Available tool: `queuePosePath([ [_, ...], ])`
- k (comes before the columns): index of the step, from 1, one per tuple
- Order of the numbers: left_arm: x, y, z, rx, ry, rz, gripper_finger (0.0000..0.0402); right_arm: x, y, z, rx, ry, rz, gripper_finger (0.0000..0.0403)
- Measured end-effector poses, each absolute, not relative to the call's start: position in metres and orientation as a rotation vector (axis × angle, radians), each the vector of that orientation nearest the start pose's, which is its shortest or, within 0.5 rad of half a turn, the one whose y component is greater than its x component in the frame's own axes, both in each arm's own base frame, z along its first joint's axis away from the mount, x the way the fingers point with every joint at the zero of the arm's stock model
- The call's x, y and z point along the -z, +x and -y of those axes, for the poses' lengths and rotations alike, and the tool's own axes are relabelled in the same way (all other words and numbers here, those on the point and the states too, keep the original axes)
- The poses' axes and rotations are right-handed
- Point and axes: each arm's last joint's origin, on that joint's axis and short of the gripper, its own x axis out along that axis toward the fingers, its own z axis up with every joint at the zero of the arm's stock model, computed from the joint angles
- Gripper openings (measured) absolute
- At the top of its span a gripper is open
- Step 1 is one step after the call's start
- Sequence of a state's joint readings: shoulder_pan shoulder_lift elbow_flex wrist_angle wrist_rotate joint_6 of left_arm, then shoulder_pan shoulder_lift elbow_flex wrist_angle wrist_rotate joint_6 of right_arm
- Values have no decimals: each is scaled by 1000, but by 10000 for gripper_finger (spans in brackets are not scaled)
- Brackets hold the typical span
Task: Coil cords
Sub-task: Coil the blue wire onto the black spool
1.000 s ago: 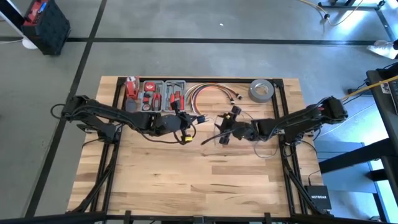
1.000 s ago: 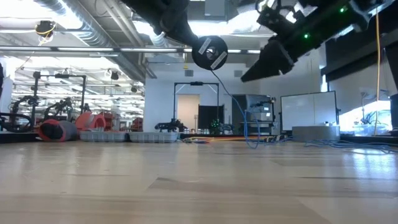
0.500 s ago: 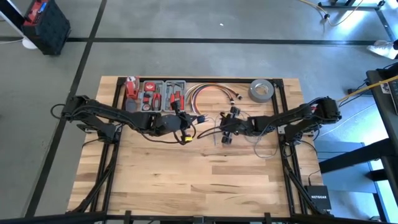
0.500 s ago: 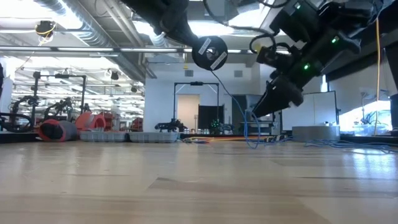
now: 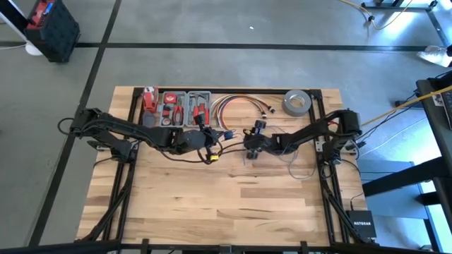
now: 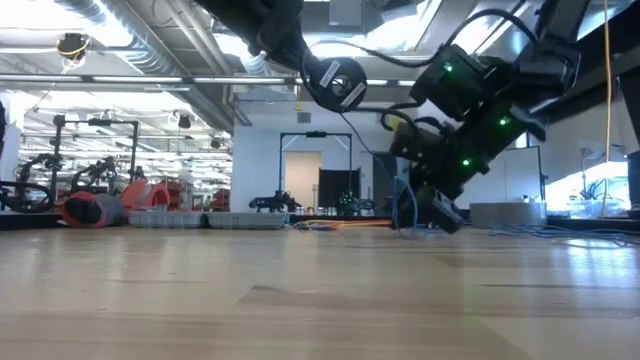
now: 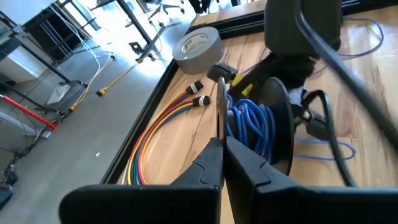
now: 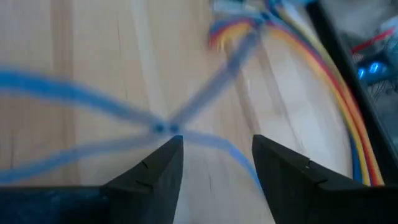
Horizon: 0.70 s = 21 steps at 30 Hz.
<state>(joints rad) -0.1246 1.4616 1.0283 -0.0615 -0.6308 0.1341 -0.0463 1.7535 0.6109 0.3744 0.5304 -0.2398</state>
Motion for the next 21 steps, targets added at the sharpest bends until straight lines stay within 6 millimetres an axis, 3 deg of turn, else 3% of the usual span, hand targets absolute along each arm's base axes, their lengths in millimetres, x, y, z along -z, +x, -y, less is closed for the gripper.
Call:
queuePosePath([
  [5,-273,318,25,-460,302,-505,0,-99,295,29,469,-477,-788,176],
  [12,-273,318,29,-447,310,-502,0,-103,285,29,486,-531,-899,15],
  [21,-279,304,32,-446,314,-546,0,-138,247,26,830,-572,-1010,7],
])
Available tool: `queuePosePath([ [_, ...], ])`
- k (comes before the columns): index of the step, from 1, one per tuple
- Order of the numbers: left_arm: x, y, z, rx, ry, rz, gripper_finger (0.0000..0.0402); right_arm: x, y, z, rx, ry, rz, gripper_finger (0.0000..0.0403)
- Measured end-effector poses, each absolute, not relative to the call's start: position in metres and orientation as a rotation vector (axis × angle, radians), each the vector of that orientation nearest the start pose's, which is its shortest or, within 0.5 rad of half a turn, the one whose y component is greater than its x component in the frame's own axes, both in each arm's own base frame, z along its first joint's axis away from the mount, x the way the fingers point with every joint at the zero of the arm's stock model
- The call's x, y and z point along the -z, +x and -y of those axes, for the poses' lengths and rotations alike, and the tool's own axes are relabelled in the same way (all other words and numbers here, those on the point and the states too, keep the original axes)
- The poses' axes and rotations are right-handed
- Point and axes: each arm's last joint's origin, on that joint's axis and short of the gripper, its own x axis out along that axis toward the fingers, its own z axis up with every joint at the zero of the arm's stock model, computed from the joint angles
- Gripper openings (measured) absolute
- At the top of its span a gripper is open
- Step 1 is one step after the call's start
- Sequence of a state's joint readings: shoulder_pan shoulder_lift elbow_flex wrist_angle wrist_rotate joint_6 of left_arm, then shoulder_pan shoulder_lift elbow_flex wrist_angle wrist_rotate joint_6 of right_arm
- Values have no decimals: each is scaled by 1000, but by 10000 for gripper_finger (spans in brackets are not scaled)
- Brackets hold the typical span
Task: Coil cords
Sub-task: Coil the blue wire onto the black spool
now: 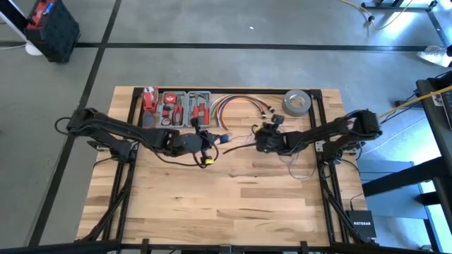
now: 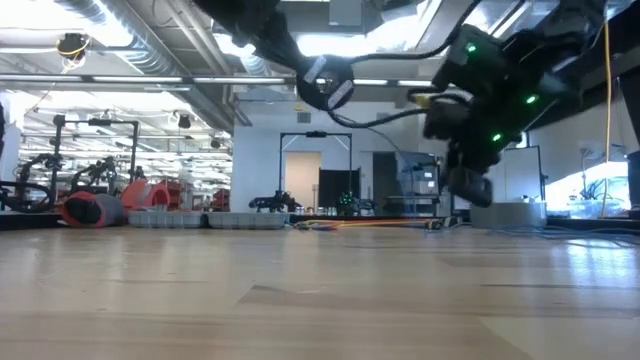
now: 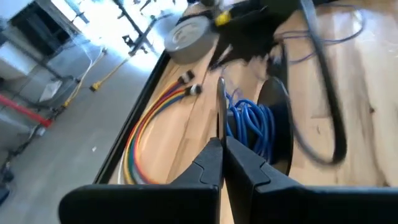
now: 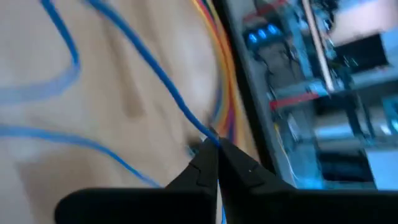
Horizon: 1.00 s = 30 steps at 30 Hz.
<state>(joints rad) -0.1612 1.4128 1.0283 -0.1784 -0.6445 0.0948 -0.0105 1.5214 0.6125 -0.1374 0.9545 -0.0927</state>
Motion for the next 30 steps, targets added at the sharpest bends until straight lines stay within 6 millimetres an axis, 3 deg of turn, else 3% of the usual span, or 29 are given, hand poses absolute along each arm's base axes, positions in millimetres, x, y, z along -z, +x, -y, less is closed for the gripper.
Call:
queuePosePath([
  [11,-290,269,33,-667,296,-598,0,-142,213,45,1076,-336,-1083,10],
  [17,-297,242,24,-923,257,-568,0,-141,210,51,1076,-271,-1114,13],
  [30,-290,200,1,-1208,203,-611,0,-139,210,50,1042,-247,-1133,14],
])
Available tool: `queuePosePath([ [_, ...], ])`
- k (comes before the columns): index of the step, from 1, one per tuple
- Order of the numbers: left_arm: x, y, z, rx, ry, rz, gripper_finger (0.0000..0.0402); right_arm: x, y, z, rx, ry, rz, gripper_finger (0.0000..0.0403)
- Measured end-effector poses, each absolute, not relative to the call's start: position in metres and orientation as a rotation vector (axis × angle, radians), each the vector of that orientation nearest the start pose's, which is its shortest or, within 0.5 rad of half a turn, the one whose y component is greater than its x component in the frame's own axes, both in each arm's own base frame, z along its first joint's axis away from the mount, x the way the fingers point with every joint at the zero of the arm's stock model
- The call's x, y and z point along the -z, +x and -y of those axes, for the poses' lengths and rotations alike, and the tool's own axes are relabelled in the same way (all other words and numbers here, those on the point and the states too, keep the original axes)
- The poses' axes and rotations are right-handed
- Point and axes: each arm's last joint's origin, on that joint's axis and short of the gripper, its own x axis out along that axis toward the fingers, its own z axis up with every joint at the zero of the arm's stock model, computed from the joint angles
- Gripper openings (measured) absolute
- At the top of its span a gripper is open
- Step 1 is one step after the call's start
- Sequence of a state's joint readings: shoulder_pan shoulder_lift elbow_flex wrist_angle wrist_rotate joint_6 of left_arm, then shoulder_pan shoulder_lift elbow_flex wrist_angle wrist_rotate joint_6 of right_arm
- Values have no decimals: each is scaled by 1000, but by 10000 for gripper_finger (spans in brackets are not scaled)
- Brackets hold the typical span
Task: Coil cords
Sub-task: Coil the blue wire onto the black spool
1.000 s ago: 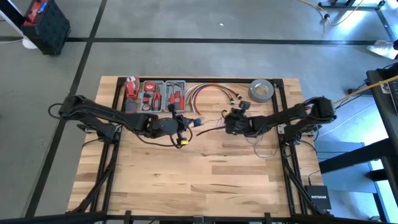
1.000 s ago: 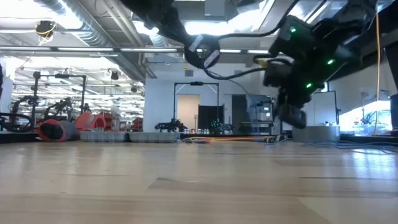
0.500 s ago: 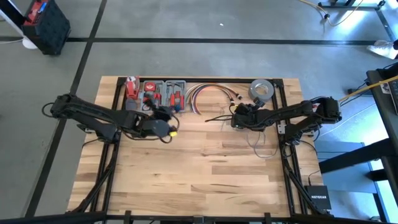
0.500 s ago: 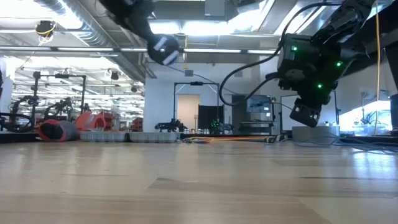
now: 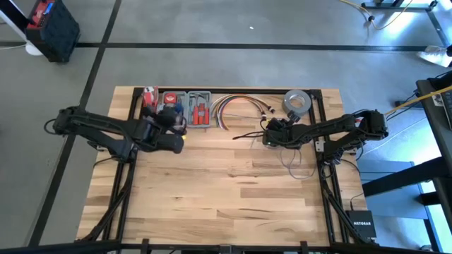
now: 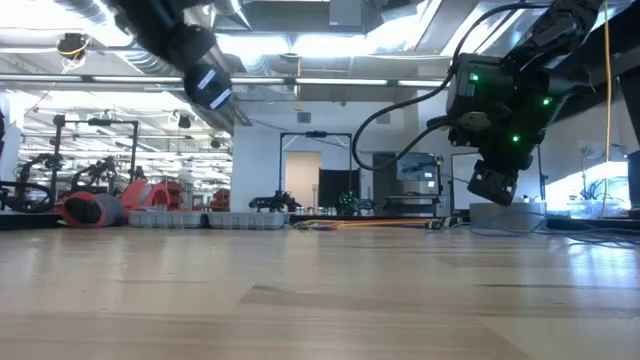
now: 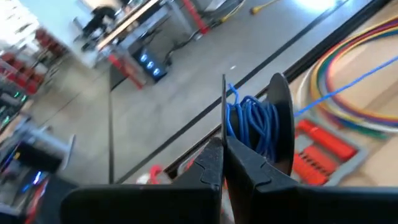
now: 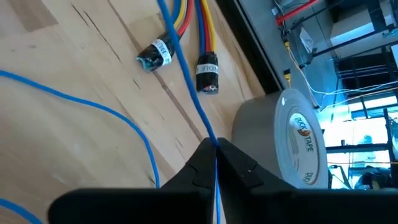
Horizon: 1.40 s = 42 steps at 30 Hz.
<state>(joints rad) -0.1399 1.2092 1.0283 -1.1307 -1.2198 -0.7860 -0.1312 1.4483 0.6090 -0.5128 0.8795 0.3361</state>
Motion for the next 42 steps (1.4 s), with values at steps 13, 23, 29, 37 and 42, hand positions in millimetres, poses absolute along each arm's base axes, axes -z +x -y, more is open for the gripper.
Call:
queuePosePath([
  [13,-291,215,7,-1021,131,-672,0,-132,205,48,1026,-172,-1146,15],
  [23,-285,237,13,-833,133,-729,0,-134,211,41,769,66,-1255,106],
  [29,-280,250,17,-716,141,-750,0,-154,216,32,595,278,-1421,154],
  [37,-287,260,23,-618,149,-677,0,-188,248,-2,463,44,-1219,160],
  [42,-289,269,25,-596,170,-620,0,-202,279,-24,365,-178,-846,160],
])
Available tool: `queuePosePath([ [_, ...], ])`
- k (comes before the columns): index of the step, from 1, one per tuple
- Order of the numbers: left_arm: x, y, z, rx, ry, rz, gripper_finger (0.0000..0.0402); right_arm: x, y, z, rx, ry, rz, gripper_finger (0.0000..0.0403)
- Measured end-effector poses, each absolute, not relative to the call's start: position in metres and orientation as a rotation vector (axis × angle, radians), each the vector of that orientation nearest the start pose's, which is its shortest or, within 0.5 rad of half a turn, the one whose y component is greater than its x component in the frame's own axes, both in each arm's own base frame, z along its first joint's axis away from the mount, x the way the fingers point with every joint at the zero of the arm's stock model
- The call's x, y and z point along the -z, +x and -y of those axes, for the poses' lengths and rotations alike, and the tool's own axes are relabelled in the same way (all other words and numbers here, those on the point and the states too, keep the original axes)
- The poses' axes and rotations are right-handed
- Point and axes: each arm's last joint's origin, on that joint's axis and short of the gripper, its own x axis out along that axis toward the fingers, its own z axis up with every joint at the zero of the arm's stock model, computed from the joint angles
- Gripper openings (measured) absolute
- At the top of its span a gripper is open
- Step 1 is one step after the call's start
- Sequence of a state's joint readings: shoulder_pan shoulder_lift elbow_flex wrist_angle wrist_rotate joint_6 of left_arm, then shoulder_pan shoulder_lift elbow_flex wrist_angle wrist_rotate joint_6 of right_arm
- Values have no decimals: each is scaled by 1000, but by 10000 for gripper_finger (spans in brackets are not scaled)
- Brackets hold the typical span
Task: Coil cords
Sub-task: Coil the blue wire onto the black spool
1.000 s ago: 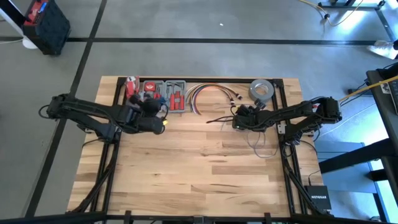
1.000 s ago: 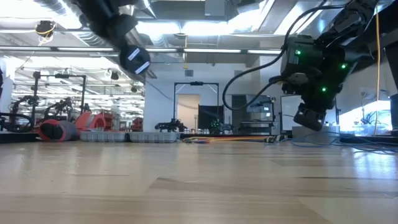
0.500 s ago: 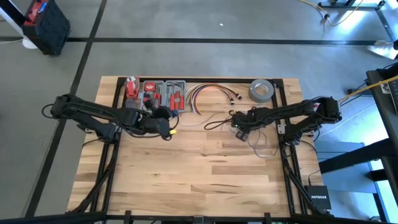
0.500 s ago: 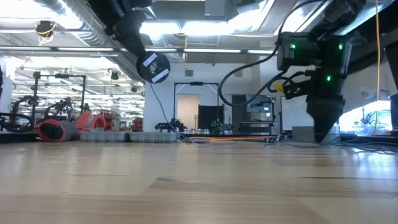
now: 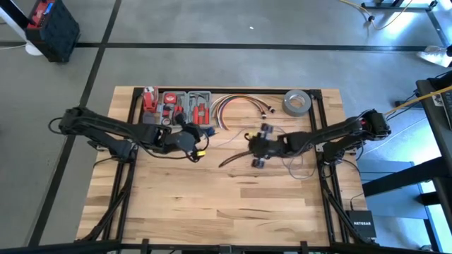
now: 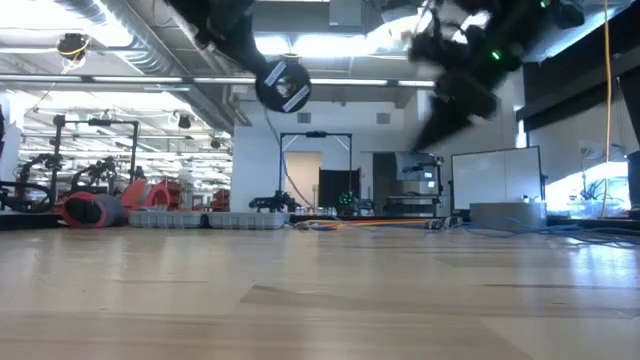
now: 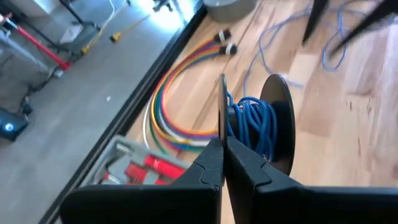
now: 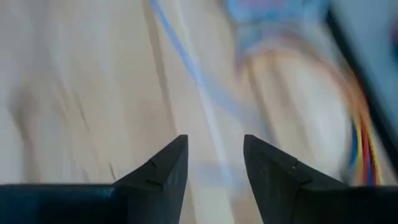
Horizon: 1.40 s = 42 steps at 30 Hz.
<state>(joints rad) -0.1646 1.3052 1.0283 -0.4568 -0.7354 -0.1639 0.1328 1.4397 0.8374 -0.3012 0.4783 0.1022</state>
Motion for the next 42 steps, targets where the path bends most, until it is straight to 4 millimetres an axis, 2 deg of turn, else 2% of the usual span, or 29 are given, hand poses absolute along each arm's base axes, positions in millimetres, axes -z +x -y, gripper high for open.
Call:
queuePosePath([
  [3,-289,274,26,-587,182,-598,0,-205,295,-26,312,-161,-620,160],
  [5,-288,277,26,-584,186,-592,0,-201,303,-27,288,-134,-531,160],
  [10,-292,282,29,-571,183,-532,0,-179,321,-23,283,-154,-479,160],
  [14,-296,284,30,-564,188,-497,0,-161,335,-26,195,-178,-426,160],
  [19,-296,285,30,-564,181,-486,0,-150,347,-27,197,-199,-324,160],
  [24,-296,286,31,-559,183,-484,0,-147,360,-27,255,-231,-306,157],
  [27,-296,288,32,-556,195,-479,0,-144,366,-27,282,-241,-314,138],
  [29,-295,288,32,-554,200,-484,0,-142,365,-26,309,-263,-339,113],
  [34,-293,286,34,-545,219,-513,0,-138,362,-22,400,-381,-431,16],
  [39,-291,283,40,-516,258,-539,0,-142,354,-18,499,-444,-529,25],
  [42,-291,282,44,-488,289,-550,0,-141,346,-14,534,-462,-573,17],
])
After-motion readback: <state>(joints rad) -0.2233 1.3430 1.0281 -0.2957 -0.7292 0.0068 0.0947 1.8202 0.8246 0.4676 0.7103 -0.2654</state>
